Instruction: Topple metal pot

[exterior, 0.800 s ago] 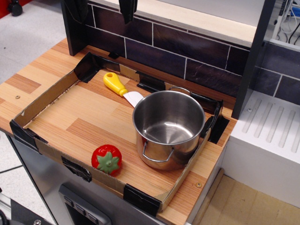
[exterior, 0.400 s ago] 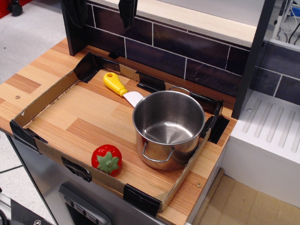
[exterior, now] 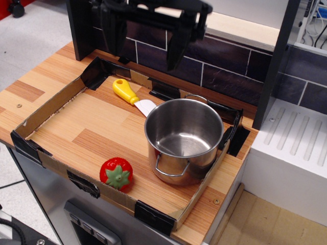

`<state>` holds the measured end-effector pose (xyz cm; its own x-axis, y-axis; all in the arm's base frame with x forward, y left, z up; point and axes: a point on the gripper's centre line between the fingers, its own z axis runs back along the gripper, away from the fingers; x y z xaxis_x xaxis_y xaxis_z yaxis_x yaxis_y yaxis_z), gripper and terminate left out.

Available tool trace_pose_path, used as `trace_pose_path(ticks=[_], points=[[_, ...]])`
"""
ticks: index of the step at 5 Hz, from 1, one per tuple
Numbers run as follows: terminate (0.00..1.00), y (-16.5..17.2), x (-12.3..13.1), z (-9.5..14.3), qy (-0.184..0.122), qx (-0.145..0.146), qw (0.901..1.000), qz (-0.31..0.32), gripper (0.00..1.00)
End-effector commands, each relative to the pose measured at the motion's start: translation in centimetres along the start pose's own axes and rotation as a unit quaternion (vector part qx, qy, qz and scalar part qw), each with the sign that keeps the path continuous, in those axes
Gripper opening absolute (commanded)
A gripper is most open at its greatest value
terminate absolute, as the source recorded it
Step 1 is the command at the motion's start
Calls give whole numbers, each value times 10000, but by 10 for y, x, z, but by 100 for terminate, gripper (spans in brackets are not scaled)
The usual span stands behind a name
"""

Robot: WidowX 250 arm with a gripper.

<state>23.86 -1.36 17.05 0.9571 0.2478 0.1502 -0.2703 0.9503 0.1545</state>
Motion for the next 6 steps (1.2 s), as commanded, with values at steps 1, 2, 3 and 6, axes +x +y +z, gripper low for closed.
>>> trace_pose_path(ticks=[1, 2, 3, 6], points=[[0, -50, -25, -8, -53, 987, 9940, -469, 100], [0, -74, -37, -33, 31, 1365, 9888, -609, 100], [0, -86, -49, -57, 5, 1855, 9805, -655, 100], [0, -70, -81, -104, -16, 2456, 9665, -753, 100]])
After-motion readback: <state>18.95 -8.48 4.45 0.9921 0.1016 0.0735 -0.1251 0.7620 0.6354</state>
